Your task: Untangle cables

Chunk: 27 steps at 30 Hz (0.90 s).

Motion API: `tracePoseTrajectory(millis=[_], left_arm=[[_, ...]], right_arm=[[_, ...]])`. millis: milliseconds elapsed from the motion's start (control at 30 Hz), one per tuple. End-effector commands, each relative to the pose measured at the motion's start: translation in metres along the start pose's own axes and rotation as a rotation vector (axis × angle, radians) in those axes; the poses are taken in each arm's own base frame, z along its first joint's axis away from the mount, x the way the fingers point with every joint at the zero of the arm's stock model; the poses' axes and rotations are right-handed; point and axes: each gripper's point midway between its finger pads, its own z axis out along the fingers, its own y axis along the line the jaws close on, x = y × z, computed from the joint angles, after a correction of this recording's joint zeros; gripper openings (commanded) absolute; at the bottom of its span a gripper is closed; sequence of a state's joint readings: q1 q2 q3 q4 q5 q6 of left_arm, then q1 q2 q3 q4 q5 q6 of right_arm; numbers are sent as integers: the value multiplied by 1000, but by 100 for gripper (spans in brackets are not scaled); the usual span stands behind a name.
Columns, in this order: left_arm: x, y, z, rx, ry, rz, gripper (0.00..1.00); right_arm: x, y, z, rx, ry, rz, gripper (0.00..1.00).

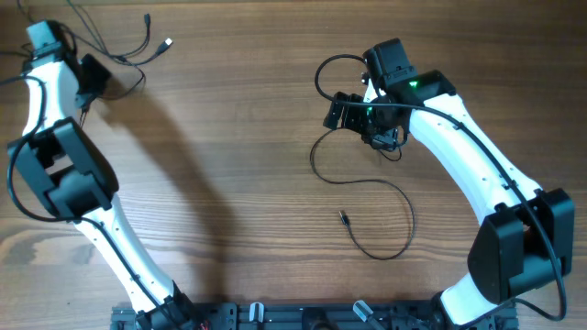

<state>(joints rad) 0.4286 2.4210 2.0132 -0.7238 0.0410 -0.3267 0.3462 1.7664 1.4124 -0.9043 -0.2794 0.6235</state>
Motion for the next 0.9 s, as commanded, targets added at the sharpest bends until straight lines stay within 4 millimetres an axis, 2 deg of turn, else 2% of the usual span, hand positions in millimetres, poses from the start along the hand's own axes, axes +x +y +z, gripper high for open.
tracePoseTrajectory(millis=[0,167,267,300,333,400,467,500,533,600,733,800,867], left_arm=[[-2,50,5,-69,34,-68,4],[-8,93,1,-106,46,-150,4],[-10,110,-1,-121,44,-288,4],[-10,110,-1,-102,49,-305,4],[-10,104,-3,-67,56,-302,4],[-21,76,-11,79,43,-254,4],[-34,50,-28,218,21,-237,4],[-44,34,-44,288,-10,-216,4],[-49,26,-54,306,-28,-203,4],[-47,13,-60,317,-32,-174,4],[-17,-23,-43,319,41,-119,4],[0,-30,-25,247,58,-90,4],[18,-27,-8,112,53,-50,4]], right_arm=[[0,-1,-1,14,-12,4,100],[0,-1,-1,14,-11,4,99],[-1,-1,-1,13,-12,3,100],[-1,-1,-1,11,-15,2,100],[-3,0,-1,8,-20,1,100],[-4,2,-1,3,-27,-2,100],[-6,2,-1,-1,-33,-4,100],[-7,3,-1,-3,-36,-6,100],[-7,3,-1,-5,-38,-6,100],[-9,4,-1,-8,-44,-8,100],[-9,5,-1,-10,-45,-8,100],[-9,5,-1,-9,-43,-8,100],[-7,3,0,-3,-35,-5,100]])
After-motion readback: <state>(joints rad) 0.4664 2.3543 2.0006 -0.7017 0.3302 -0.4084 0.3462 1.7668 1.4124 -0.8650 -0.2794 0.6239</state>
